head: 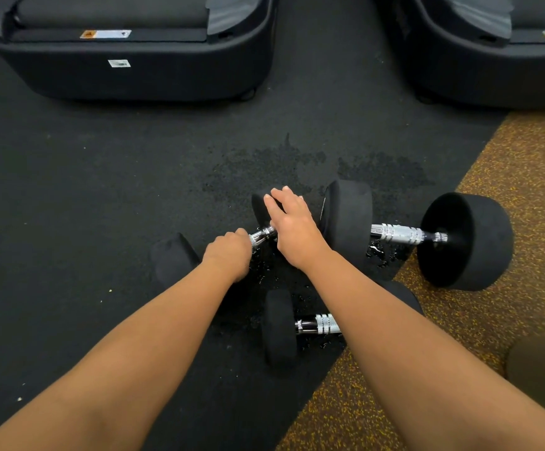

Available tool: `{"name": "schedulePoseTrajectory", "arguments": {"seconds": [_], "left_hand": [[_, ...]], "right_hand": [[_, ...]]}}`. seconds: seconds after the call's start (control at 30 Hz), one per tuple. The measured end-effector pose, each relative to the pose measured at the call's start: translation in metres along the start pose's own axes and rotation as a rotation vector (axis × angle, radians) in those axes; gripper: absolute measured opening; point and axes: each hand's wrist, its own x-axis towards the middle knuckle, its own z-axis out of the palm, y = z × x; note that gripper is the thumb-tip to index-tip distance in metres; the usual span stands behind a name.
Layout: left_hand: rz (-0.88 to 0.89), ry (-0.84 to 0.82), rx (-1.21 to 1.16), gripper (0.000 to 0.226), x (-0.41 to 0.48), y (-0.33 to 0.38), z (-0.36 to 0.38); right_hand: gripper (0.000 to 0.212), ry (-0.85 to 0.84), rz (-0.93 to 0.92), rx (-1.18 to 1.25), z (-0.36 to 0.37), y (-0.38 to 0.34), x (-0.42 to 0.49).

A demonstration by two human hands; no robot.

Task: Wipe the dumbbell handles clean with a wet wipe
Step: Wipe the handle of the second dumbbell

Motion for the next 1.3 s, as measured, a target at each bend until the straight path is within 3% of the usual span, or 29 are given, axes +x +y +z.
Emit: {"name": "schedulePoseTrajectory", "arguments": {"seconds": [0.13, 0.27, 0.53, 0.77, 0.97, 1.1, 1.3], "left_hand": [[0.036, 0.042, 0.055, 0.039, -0.003, -0.007, 0.008], [-0.040, -0.014, 0.089, 0.040, -0.005, -0.009, 0.007], [-0.003, -0.144, -0.140, 0.047, 0.016, 0.002, -0.008], [0.197, 0.099, -0.181, 0.038, 0.020, 0.013, 0.002], [0.117, 0.106, -0.327, 0.033, 0.017, 0.008, 0.001], [0.095, 0.202, -0.373, 0.026, 0.014, 0.010, -0.004], [0.148, 0.309, -0.317, 0.044, 0.001, 0.014, 0.009]], "right_hand": [[0.054, -0.009, -0.004, -0.003, -0.001, 0.001, 0.000], [0.055, -0.009, -0.005, -0.006, -0.001, 0.001, -0.001], [0.058, -0.014, -0.002, 0.005, -0.001, 0.000, -0.001], [0.060, -0.045, -0.009, -0.012, -0.001, 0.002, 0.001], [0.061, -0.061, -0.018, -0.025, -0.004, 0.003, 0.000], [0.063, -0.058, -0.023, -0.033, -0.005, 0.003, 0.000], [0.064, -0.080, -0.020, -0.033, -0.004, 0.002, 0.001]]}}
